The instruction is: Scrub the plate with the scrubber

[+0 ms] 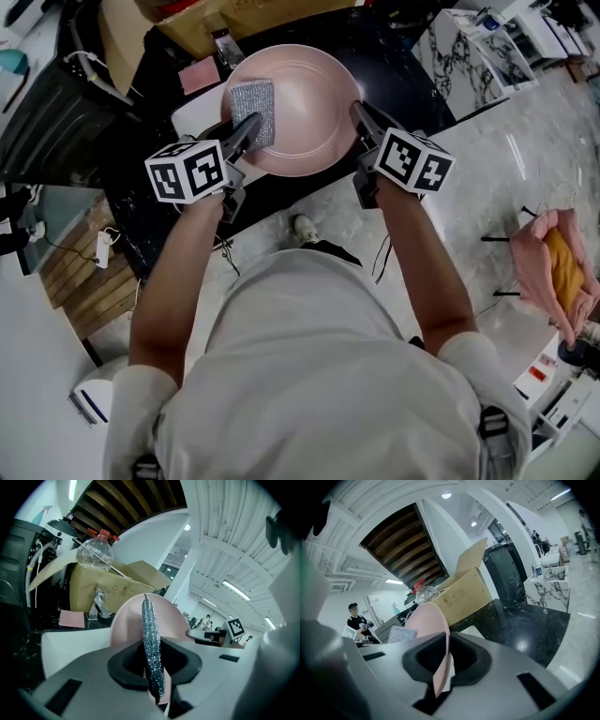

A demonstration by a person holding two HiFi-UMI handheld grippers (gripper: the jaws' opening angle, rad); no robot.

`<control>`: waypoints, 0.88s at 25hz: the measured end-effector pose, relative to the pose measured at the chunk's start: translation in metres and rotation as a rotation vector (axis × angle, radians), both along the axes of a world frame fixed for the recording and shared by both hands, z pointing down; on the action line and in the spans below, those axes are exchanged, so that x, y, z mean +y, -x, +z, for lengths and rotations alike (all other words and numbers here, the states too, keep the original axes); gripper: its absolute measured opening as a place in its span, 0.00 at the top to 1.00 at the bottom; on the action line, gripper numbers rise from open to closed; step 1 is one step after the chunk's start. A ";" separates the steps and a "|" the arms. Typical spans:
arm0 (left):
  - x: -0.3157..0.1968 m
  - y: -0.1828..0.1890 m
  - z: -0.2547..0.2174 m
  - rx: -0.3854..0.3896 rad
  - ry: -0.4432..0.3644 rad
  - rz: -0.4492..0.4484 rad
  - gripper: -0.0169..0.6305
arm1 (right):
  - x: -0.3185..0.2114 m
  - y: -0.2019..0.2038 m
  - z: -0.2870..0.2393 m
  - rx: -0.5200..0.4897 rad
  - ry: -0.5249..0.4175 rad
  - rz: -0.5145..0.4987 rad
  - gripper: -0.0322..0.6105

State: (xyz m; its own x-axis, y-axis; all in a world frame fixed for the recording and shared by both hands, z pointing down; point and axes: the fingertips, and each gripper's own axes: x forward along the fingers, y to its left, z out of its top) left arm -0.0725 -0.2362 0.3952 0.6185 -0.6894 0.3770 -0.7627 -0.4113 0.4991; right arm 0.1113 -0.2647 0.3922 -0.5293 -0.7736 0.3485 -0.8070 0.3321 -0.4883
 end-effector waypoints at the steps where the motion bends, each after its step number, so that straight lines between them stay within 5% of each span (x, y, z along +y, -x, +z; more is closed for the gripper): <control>1: 0.000 0.006 0.000 -0.009 -0.005 -0.011 0.88 | 0.000 -0.002 0.000 -0.002 0.001 0.006 0.90; 8: 0.002 0.019 -0.005 -0.001 -0.036 -0.037 0.88 | -0.001 -0.009 0.002 -0.003 0.006 0.026 0.90; 17: 0.021 -0.090 -0.028 0.081 -0.066 0.177 0.88 | -0.001 0.001 -0.001 -0.023 0.002 0.014 0.91; 22: 0.019 -0.108 -0.021 0.107 -0.035 0.199 0.88 | -0.001 0.009 0.000 -0.031 0.007 0.022 0.91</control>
